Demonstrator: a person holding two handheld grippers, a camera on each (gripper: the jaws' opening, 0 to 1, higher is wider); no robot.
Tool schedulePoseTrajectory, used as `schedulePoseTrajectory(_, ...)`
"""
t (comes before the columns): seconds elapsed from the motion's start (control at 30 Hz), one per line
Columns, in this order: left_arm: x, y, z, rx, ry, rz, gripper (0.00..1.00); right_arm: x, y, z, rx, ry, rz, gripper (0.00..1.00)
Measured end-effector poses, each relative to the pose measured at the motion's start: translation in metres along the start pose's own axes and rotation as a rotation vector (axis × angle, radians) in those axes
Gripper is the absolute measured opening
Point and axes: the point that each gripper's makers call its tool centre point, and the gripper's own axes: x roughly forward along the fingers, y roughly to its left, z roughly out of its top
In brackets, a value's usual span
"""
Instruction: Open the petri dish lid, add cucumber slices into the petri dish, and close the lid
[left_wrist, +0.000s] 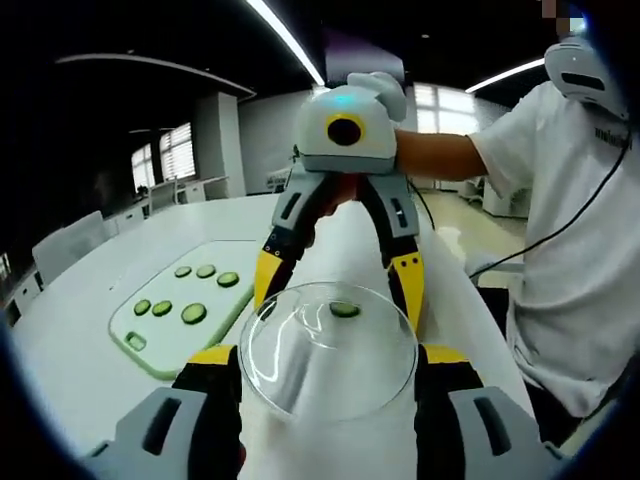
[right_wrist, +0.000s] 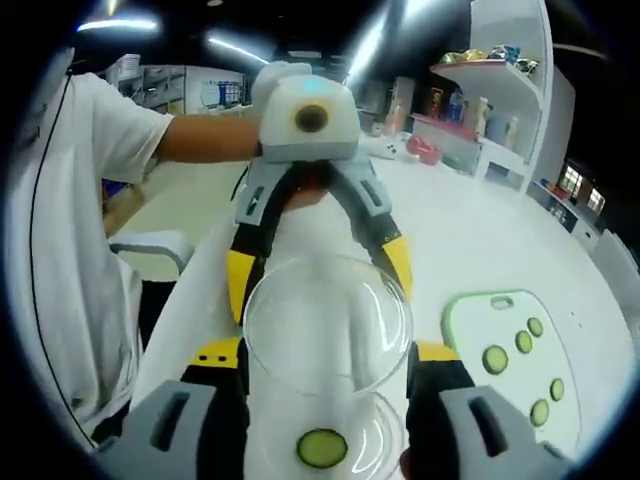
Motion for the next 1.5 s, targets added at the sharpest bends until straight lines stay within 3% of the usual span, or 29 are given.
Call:
schedulePoseTrajectory(0.77, 0.056, -0.013, 0.022, 0.040, -0.001, -0.093, 0.70, -0.047, 0.000, -0.041, 0.061, 0.017, -0.081, 0.63)
schedulePoseTrajectory(1.5, 0.071, -0.017, 0.014, 0.036, 0.022, -0.119, 0.70, -0.047, 0.001, -0.060, 0.089, 0.038, -0.085, 0.63)
